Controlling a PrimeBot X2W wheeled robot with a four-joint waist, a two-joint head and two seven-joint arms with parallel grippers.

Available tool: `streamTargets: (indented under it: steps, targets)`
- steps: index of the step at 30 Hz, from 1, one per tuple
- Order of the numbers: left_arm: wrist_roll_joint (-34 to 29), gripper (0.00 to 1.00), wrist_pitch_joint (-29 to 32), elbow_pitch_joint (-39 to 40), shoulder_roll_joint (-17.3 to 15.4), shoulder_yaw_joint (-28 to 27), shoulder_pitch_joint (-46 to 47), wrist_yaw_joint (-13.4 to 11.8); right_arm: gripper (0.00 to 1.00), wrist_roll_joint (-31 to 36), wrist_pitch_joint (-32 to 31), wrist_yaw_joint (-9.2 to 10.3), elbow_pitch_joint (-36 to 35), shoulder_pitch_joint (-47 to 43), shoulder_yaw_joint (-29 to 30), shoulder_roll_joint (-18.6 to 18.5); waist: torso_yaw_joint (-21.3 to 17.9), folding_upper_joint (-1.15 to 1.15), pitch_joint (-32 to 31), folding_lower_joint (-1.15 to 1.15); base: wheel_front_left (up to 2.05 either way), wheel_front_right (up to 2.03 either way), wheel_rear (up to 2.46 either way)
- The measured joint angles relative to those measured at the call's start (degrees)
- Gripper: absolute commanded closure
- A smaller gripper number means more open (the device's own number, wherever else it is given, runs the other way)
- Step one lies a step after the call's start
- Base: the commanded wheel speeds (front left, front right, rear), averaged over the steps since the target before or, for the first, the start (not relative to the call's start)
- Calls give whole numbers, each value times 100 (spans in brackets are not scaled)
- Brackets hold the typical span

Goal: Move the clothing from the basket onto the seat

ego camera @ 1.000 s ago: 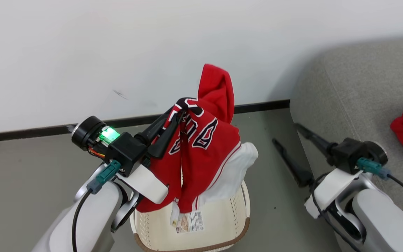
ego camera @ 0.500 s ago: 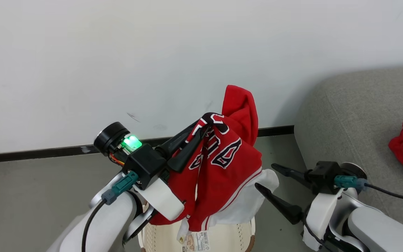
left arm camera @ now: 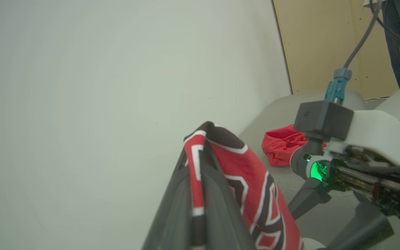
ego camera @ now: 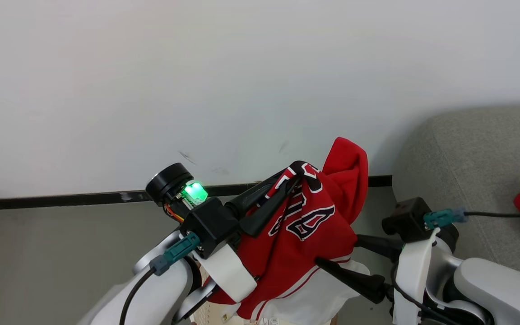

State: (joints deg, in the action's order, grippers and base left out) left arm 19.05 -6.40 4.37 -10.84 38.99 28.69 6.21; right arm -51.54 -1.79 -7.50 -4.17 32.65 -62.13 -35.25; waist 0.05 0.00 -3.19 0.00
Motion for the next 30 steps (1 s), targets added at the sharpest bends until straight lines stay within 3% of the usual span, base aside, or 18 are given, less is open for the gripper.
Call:
streamTargets:
  steps: [8, 9, 10, 12, 14, 23, 24, 26, 28, 29, 30]
  targets:
    - [34, 100, 138, 94, 5, 46, -1, 0, 0, -192, -21, 0, -338, 576, -494, -38, 134, 0, 28, 0, 0, 0, 0]
    - [47, 100, 154, 94, 4, 44, -1, 0, 7, -192, -12, 0, -350, 617, -556, -37, 147, 0, 35, 0, 0, 0, 0]
    - [58, 100, 176, 94, 2, 43, -3, 0, 48, -192, 12, 0, -368, 658, -604, -37, 159, 0, 43, 0, 0, 0, 0]
    - [63, 100, 182, 94, -2, 30, -8, -1, 67, -164, 89, 0, -385, 742, -693, -41, 177, 0, 59, 0, 0, 0, 0]
    - [69, 100, 187, 96, -7, -18, -47, -8, 100, -70, 219, 0, -381, 814, -736, -44, 182, 0, 75, 0, 0, 0, 0]
    - [315, 100, 229, 11, -23, -220, -348, -155, 100, 40, 960, 0, -118, 879, -711, -220, 82, 0, 122, 0, 0, 0, 0]
    - [344, 96, 229, -11, -24, -240, -393, -157, 100, 40, 1051, 0, -70, 879, -665, -261, 65, 0, 126, 0, 0, 0, 0]
    - [414, 60, 229, -67, -23, -263, -492, -204, 100, 42, 1228, 0, 24, 879, -571, -342, 25, 0, 132, 0, 0, 0, 0]
    - [463, 54, 229, -111, -22, -286, -573, -204, 100, 45, 1373, 0, 132, 878, -499, -417, -17, 0, 136, 0, 0, 0, 0]
    - [500, 42, 227, -136, -22, -292, -601, -207, 100, 45, 1445, 0, 179, 876, -457, -455, -40, 0, 137, 0, 0, 0, 0]
    - [568, 11, 227, -155, -13, -307, -621, -211, 100, 45, 1470, 0, 227, 870, -400, -483, -62, 0, 137, 0, 0, 0, 0]
